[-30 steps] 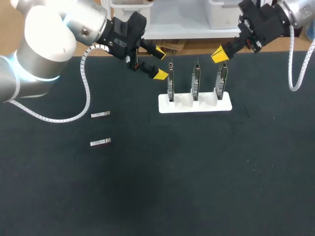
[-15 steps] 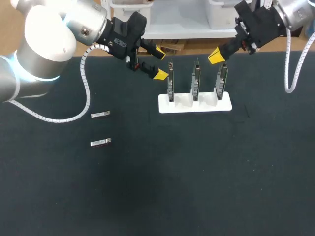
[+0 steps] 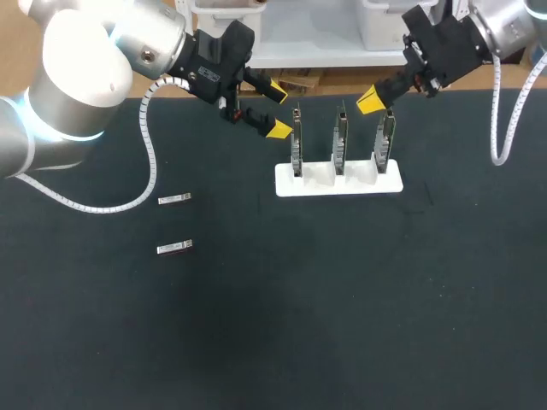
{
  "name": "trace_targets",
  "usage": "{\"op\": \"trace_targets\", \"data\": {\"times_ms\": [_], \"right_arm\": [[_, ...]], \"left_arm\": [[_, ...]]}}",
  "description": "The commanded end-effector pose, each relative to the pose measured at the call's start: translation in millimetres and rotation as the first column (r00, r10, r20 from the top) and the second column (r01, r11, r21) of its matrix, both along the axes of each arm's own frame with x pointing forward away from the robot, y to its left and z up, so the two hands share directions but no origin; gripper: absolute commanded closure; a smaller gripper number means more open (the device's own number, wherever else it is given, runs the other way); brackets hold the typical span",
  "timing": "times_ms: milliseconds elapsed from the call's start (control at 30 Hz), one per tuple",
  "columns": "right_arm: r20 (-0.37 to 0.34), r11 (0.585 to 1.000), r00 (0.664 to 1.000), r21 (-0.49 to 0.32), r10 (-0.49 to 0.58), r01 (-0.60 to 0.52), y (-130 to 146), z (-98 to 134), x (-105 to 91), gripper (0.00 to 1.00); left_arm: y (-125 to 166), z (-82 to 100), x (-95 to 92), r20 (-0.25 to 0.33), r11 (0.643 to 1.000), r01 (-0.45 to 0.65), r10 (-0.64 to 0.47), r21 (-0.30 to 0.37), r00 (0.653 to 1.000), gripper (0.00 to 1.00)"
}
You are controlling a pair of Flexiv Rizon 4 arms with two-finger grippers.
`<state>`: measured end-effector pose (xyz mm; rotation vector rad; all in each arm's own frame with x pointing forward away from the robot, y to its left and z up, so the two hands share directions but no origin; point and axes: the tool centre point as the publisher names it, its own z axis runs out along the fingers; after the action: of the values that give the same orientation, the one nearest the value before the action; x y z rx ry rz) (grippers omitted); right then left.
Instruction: Pick up the optical module with the left hand, and insert it into the network port with the right hand.
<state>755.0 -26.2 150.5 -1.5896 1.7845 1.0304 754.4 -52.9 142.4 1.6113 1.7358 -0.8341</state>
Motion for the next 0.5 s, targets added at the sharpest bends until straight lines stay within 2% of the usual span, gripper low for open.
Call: {"op": "trace_targets", "data": {"times_ms": [33, 133, 167, 200, 233, 500], "right_arm": [[0.005, 1.000, 1.000, -0.002, -0.006, 0.006, 0.4, 0.4, -1.3, 1.00], [0.014, 1.000, 1.000, -0.008, -0.007, 0.007, 0.7, 0.6, -0.9, 1.00], [0.029, 1.000, 1.000, -0.017, -0.003, 0.003, 0.9, 0.4, -1.3, 0.88], [0.037, 1.000, 0.999, -0.029, -0.007, 0.008, 0.8, -0.1, -1.8, 0.51], [0.037, 1.000, 0.999, -0.029, -0.007, 0.008, 0.8, -0.1, -1.8, 0.00], [0.037, 1.000, 0.999, -0.029, -0.007, 0.008, 0.8, -0.1, -1.8, 0.00]], "left_arm": [[0.1, 0.1, 0.4, 0.000, 1.000, 0.001, -0.001, 0.001, 1.000, 0.00], [0.1, 0.1, 0.4, 0.000, 1.000, 0.001, -0.001, 0.001, 1.000, 0.00], [0.1, 0.1, 0.4, 0.000, 1.000, 0.001, -0.001, 0.001, 1.000, 0.00], [0.1, 0.1, 0.4, 0.000, 1.000, 0.001, -0.001, 0.001, 1.000, 0.00], [0.1, 0.1, 0.4, 0.000, 1.000, 0.001, -0.001, 0.001, 1.000, 0.00], [0.1, 0.1, 0.4, 0.000, 1.000, 0.001, -0.001, 0.001, 1.000, 0.00]]}}
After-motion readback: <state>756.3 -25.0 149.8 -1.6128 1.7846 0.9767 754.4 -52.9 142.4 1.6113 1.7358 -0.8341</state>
